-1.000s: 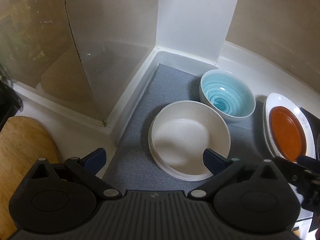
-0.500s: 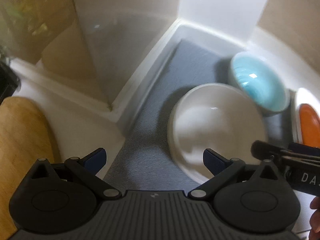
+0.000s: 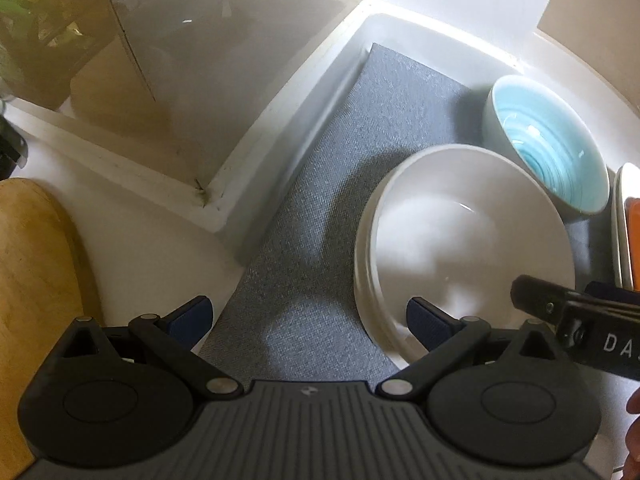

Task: Organize plates and bowls
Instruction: 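Close the left gripper on the cream bowl's rim while the right gripper grasps it too, then lift the cream bowl with both grippers and carry it over the terracotta plate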

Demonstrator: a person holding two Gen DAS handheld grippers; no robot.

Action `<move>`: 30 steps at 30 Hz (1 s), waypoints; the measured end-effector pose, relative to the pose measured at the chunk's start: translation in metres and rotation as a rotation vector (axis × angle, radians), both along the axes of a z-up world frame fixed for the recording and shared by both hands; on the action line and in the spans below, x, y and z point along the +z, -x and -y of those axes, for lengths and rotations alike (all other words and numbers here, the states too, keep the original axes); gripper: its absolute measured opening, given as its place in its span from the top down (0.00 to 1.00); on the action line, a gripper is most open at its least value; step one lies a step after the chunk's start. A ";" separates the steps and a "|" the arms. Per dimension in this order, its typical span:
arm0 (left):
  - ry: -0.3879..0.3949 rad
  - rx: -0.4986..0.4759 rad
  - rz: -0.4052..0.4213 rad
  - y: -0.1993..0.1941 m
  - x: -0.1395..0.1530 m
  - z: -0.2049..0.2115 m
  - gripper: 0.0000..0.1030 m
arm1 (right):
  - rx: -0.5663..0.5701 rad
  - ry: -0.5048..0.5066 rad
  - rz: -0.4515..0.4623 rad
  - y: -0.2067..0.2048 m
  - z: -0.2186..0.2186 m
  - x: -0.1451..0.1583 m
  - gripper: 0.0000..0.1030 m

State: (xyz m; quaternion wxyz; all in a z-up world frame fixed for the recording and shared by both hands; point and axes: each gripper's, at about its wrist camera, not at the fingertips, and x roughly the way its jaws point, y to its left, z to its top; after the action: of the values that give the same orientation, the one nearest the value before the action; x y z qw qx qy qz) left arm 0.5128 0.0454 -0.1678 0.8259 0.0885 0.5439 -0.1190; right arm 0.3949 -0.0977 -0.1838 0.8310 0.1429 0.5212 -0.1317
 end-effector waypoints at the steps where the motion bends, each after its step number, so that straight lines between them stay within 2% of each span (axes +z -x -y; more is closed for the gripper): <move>1: 0.000 0.007 0.012 0.001 0.001 0.000 0.00 | 0.003 0.006 0.013 0.001 -0.001 0.001 0.22; 2: -0.002 0.013 0.041 0.003 0.004 -0.001 0.05 | 0.020 0.003 0.033 0.002 -0.002 0.003 0.43; 3: 0.005 0.006 0.077 0.006 0.008 -0.001 0.11 | 0.043 -0.001 0.051 0.002 -0.005 0.006 0.55; 4: 0.021 -0.022 0.089 0.009 0.012 0.001 0.28 | 0.061 0.000 0.061 0.003 -0.008 0.008 0.69; 5: 0.024 -0.039 0.080 0.010 0.013 0.002 0.33 | 0.074 0.004 0.064 0.003 -0.011 0.010 0.78; 6: 0.017 -0.037 0.090 0.011 0.014 0.003 0.37 | 0.089 -0.006 0.064 0.003 -0.013 0.011 0.83; 7: 0.019 -0.044 0.094 0.013 0.015 0.003 0.49 | 0.095 -0.024 0.059 0.003 -0.015 0.011 0.85; 8: 0.032 -0.056 0.084 0.014 0.017 0.002 0.68 | 0.096 -0.033 0.056 0.003 -0.016 0.012 0.84; 10: 0.104 -0.062 0.002 0.016 0.019 -0.001 0.89 | 0.110 -0.047 0.059 0.005 -0.021 0.015 0.85; 19: 0.090 -0.096 0.053 0.038 0.042 0.000 0.89 | 0.117 -0.044 0.102 0.026 -0.027 0.033 0.86; 24: 0.107 -0.149 0.106 0.053 0.074 0.011 0.88 | 0.090 -0.052 0.166 0.049 -0.022 0.050 0.86; 26: 0.112 -0.181 0.151 0.064 0.090 0.018 0.88 | 0.069 -0.054 0.197 0.061 -0.018 0.059 0.86; 30: 0.114 -0.258 0.208 0.088 0.112 0.035 0.88 | 0.017 -0.023 0.261 0.091 -0.009 0.078 0.90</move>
State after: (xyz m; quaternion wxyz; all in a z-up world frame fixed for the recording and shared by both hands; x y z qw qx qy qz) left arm 0.4251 0.0099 -0.0562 0.8593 0.1224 0.4322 -0.2447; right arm 0.3040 -0.0885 -0.1059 0.8912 0.1639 0.4113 -0.0990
